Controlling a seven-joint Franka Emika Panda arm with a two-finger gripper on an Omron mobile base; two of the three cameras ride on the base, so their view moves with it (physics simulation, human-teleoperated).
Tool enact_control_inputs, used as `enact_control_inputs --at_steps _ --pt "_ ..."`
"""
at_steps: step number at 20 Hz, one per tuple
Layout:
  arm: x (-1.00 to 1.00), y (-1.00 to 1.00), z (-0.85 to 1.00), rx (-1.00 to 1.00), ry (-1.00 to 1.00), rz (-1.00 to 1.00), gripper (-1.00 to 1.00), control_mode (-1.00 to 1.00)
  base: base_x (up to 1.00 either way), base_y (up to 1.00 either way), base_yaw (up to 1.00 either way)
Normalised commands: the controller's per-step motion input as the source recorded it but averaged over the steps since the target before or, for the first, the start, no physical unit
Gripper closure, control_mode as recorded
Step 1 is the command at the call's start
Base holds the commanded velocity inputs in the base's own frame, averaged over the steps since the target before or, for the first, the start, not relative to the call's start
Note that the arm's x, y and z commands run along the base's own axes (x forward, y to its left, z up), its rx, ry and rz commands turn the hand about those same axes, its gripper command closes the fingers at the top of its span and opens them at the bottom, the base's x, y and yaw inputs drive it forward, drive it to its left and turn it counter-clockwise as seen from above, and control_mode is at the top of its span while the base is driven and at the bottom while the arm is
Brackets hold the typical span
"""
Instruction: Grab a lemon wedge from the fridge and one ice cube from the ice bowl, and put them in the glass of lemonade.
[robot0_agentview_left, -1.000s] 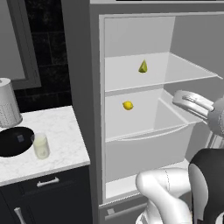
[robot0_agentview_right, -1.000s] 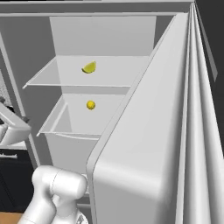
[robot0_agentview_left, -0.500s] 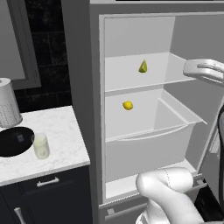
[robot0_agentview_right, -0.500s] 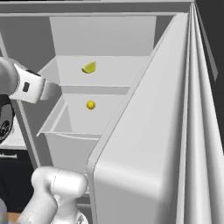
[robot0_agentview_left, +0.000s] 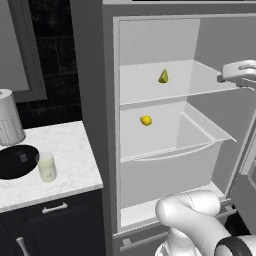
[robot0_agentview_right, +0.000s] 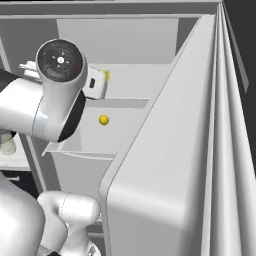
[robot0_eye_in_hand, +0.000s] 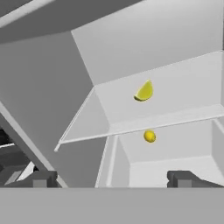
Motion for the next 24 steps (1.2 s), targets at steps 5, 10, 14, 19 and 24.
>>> enact_control_inputs --at_steps 5,10,14,19,24 --pt "0.67 0.07 -0.2 -0.06 0.01 0.0 -1.0 -1.0 0.0 0.0 0.0" --pt "0.87 0.09 -0.29 -0.04 0.03 0.0 -1.0 -1.0 0.0 0.0 0.0" --pt "0.96 0.04 -0.15 -0.04 0.05 0.0 -1.0 -1.0 0.0 0.0 0.0" --pt "0.95 0.1 -0.02 -0.05 0.08 -0.01 -1.0 -1.0 0.0 0.0 0.0" --pt "0.7 0.16 -0.02 -0.05 0.08 -0.06 -1.0 -1.0 0.0 0.0 0.0"
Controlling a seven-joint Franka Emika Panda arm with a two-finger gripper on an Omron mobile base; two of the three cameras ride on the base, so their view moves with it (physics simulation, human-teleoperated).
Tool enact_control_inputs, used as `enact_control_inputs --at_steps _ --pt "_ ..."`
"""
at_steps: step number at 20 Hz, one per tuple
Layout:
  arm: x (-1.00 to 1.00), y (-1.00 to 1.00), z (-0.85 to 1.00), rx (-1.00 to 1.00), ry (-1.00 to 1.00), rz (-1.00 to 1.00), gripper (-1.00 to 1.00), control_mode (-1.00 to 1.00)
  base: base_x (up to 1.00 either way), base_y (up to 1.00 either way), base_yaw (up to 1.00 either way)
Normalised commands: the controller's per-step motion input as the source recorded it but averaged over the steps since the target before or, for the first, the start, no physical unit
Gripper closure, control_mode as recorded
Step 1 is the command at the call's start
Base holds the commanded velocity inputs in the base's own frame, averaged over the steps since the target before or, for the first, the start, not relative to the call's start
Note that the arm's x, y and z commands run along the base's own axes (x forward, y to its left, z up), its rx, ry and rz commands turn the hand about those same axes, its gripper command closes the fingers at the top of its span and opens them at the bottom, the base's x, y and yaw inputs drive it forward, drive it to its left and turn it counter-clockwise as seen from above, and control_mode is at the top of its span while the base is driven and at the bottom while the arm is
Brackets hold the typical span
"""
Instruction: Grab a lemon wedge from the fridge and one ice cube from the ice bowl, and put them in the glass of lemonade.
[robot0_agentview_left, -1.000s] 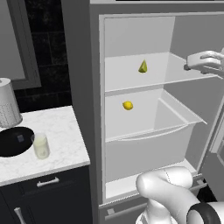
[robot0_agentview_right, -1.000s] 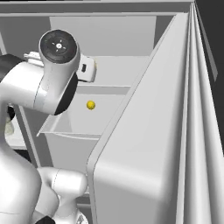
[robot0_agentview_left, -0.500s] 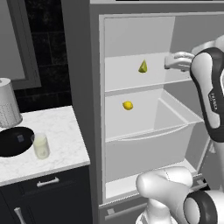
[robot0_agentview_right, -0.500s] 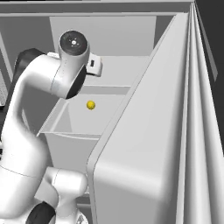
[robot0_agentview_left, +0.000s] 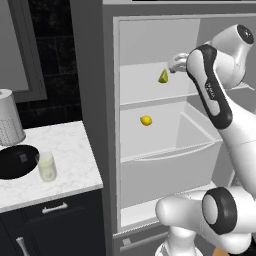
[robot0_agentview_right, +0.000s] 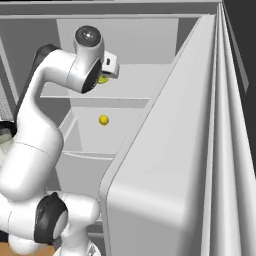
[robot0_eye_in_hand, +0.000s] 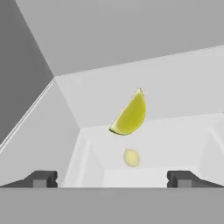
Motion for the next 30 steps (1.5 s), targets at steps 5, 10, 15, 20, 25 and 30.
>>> enact_control_inputs --at_steps 5,10,15,20,25,30 --pt "0.52 0.16 -0.06 -0.05 0.07 -0.1 -1.0 -1.0 0.0 0.0 0.0" --pt "0.35 0.23 -0.13 -0.03 0.05 -0.07 -1.0 -1.0 0.0 0.0 0.0" --pt "0.1 0.1 -0.32 0.0 0.05 -0.01 -1.0 -1.0 0.0 0.0 0.0" --pt "0.0 0.0 -0.36 0.0 0.01 -0.02 -1.0 -1.0 0.0 0.0 0.0" --pt "0.07 0.0 -0.07 0.0 0.0 -0.07 -1.0 -1.0 0.0 0.0 0.0" --pt "0.54 0.0 0.0 0.0 0.11 -0.12 -1.0 -1.0 0.0 0.0 0.0"
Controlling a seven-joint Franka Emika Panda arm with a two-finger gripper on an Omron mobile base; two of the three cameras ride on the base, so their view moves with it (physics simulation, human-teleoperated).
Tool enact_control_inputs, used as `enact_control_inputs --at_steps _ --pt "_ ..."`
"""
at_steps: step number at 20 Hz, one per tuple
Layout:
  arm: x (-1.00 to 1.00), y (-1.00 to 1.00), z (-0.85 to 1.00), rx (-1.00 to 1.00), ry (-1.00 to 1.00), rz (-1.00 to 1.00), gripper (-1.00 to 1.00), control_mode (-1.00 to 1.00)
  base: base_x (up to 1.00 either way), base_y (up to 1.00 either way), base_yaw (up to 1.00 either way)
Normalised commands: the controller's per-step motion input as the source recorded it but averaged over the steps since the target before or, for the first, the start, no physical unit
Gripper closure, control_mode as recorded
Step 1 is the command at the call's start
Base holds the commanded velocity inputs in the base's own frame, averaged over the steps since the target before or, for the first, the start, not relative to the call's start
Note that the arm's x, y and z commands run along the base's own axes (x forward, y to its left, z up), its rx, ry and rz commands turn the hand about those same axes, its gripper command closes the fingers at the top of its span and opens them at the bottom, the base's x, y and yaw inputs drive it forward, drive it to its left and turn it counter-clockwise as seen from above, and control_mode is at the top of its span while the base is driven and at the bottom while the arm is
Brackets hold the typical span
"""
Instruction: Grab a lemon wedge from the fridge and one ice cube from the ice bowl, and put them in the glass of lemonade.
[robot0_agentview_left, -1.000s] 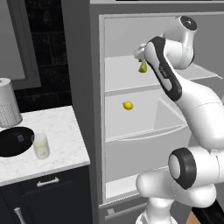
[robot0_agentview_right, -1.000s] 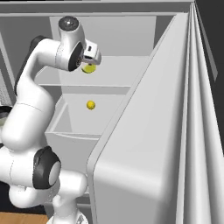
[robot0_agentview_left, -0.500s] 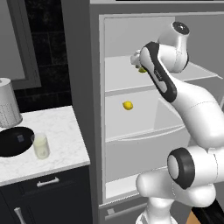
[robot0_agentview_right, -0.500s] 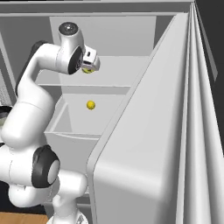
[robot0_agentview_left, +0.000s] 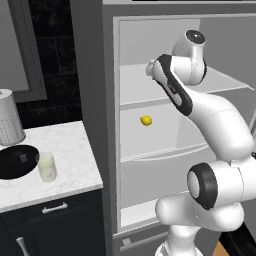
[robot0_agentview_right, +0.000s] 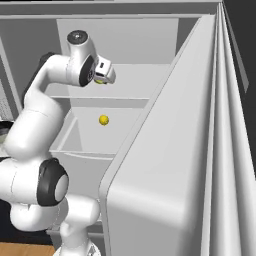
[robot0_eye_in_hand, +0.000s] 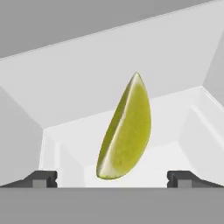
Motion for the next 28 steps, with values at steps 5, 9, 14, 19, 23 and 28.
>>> enact_control_inputs --at_steps 5,9,14,19,23,28 --pt "0.59 0.0 0.0 0.0 0.18 -0.11 -1.0 -1.0 0.0 0.0 0.0" --pt "0.33 0.0 0.0 0.0 0.09 -0.08 -1.0 -1.0 0.0 0.0 0.0" --pt "0.06 0.0 -0.01 0.0 0.0 -0.05 -1.0 -1.0 0.0 0.0 0.0" --pt "-0.23 0.0 -0.11 0.0 0.0 -0.05 -1.0 -1.0 0.0 0.0 0.0" --pt "-0.06 -0.01 -0.21 0.0 0.0 -0.06 -1.0 -1.0 0.0 0.0 0.0" --pt "0.0 -0.19 -0.51 0.0 0.0 -0.07 -1.0 -1.0 0.0 0.0 0.0"
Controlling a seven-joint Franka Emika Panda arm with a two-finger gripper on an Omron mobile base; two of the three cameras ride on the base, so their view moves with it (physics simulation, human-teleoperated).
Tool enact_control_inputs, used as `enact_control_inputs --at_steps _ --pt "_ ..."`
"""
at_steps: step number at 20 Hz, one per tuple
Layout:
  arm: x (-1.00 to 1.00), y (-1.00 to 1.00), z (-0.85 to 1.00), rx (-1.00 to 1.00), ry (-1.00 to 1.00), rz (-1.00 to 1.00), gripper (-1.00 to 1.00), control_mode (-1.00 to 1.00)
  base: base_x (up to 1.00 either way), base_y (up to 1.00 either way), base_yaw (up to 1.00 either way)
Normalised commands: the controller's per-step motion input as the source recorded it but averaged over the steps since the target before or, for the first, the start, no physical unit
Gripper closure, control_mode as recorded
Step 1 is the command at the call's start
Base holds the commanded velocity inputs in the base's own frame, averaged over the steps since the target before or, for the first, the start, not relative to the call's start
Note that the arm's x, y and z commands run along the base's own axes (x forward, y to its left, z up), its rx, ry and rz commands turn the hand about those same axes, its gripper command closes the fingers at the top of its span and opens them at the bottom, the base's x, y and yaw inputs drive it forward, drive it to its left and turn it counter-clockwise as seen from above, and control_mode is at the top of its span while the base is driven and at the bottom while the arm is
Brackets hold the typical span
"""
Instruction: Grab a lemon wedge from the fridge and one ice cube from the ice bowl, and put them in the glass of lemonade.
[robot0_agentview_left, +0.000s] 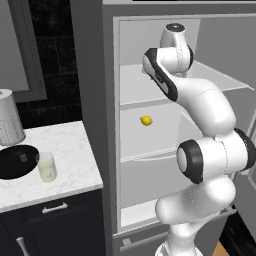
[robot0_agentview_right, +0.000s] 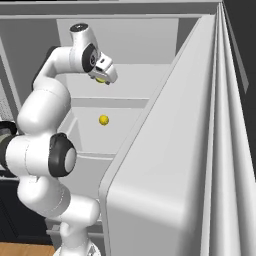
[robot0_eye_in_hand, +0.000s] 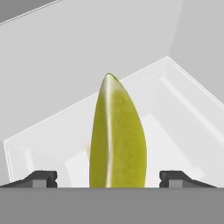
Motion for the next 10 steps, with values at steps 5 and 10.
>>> enact_control_inputs --at_steps 5,10 --pt "0.0 -0.09 -0.34 0.01 0.0 -0.04 -1.0 -1.0 0.0 0.0 0.0" --pt "0.0 0.0 -0.09 0.01 0.02 -0.03 1.0 -1.0 0.0 0.0 0.0"
